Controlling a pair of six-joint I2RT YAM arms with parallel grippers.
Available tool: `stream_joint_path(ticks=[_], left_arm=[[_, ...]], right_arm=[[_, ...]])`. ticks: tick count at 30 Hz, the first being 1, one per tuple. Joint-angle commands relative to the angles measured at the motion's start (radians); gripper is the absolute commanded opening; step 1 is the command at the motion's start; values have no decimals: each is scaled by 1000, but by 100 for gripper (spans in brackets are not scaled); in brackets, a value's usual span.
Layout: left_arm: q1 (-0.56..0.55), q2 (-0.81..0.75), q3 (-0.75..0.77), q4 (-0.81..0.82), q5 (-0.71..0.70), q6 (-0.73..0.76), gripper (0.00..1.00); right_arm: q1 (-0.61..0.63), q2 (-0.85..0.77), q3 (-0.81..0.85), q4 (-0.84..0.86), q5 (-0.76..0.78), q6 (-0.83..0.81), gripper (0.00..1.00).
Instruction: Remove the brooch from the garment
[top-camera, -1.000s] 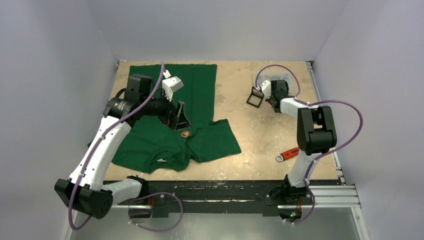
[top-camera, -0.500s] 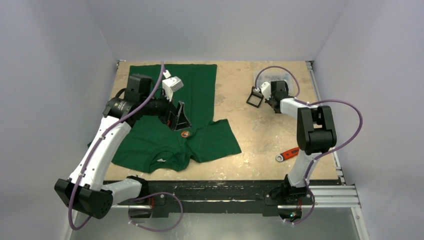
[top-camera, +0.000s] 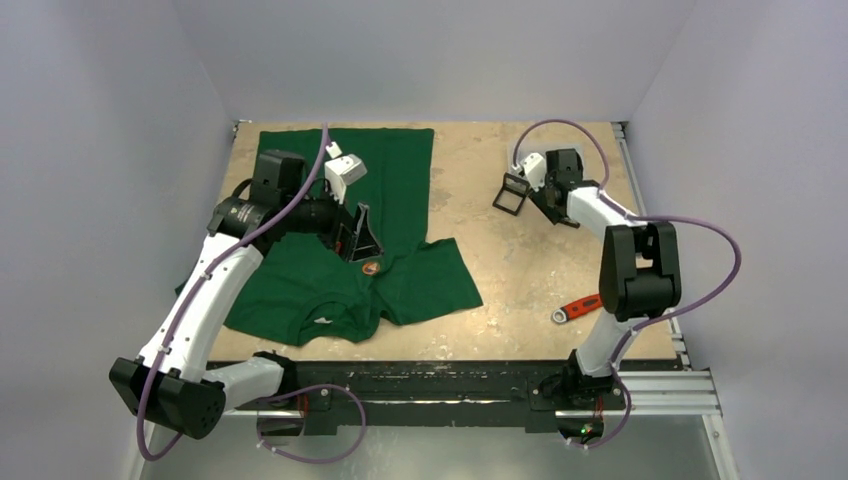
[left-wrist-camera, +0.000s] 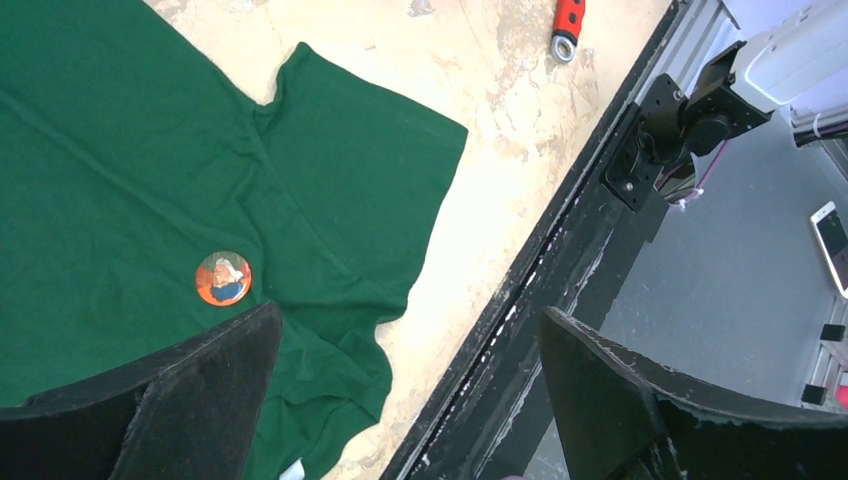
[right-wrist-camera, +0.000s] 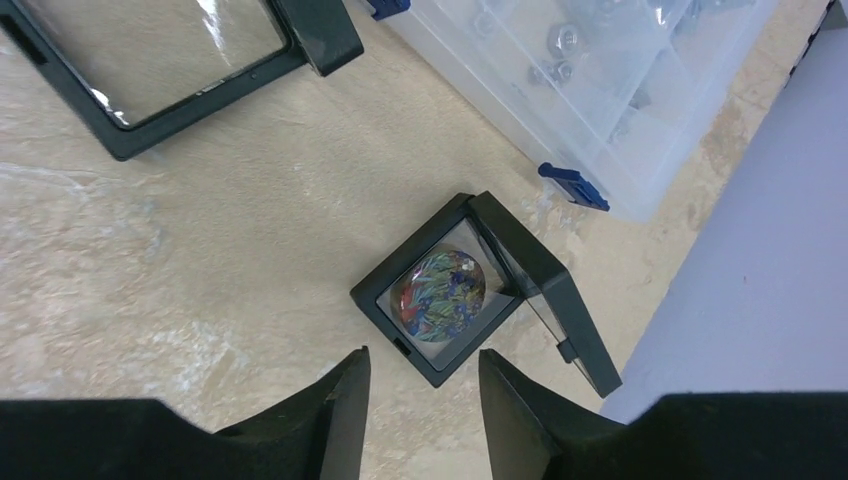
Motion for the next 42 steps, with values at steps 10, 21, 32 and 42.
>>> stream_joint_path(ticks=[10,21,32,42], left_arm=[[-14,11,-133,177,-221,-17,92],[-8,227,-188,209,-265,-247,66],[51,412,-221,324,-220,-353,43],[125,475,-273,382,-122,-402,36]], right_arm=[[72,-177,194,-318,-344,258,56],[217,-83,313,-355,-750,535,49],[339,44,318,-241,-940,673,37],[467,159,352,-94,-1017,837,30]])
